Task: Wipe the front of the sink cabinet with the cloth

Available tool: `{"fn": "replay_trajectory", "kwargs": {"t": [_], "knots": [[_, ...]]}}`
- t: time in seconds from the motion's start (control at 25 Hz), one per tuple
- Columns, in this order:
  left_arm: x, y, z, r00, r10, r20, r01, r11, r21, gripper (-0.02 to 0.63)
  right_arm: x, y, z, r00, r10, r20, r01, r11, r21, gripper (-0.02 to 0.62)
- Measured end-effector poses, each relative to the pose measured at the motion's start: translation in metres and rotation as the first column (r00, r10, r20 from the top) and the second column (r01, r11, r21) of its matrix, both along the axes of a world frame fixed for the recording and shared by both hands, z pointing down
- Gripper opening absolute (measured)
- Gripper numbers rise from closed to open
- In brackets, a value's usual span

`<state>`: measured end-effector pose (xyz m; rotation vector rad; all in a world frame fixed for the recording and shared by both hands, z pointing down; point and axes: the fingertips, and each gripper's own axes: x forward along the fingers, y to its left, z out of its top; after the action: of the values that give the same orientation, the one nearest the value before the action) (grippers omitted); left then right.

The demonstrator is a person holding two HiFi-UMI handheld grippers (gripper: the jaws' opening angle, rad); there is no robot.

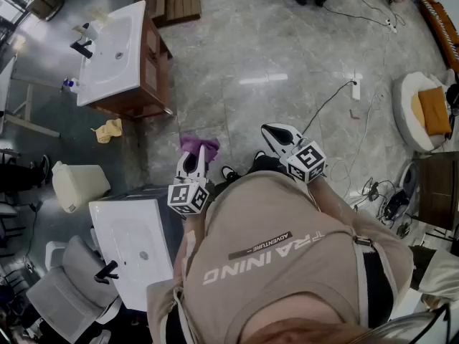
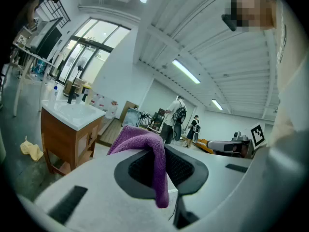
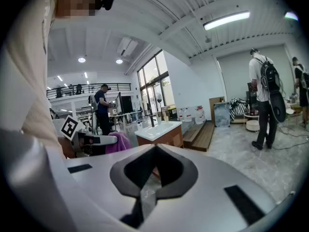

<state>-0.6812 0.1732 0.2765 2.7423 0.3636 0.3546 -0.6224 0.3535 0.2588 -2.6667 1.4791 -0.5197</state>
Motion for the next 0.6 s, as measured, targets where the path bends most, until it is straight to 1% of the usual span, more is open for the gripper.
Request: {"fn": "replay_trajectory", "kwargs": {"t": [0.16,0.24,0.36,0.48,0.6], "knots": [[0.005,0.001,0.003,0.999,0.037,0.015,-0.038,0.997,0.062,0.037,0.003,-0.006,0.004,1.0,-0.002,0.025,0.002,1.0,0.003,0.011],[0.008,0.001,0.004,0.998,0.052,0.021,-0.054,0.996,0.069,0.037,0.006,-0.007,0.004,1.0,0.011,0.021,-0.011,1.0,0.0,0.011],[0.022,-0.001,0.004,0.997,0.072,0.009,-0.073,0.995,0.063,0.037,0.019,-0.008,0.002,0.999,0.051,0.004,-0.051,0.999,-0.005,0.011],[0.032,-0.003,0.005,0.995,0.099,0.002,-0.099,0.994,0.05,0.037,0.025,-0.006,0.003,0.996,0.084,-0.003,-0.084,0.996,-0.031,0.011],[0.043,-0.011,0.011,0.993,0.114,0.013,-0.114,0.993,0.008,0.037,0.031,-0.006,0.006,0.994,0.108,-0.002,-0.108,0.993,-0.049,0.011]]}}
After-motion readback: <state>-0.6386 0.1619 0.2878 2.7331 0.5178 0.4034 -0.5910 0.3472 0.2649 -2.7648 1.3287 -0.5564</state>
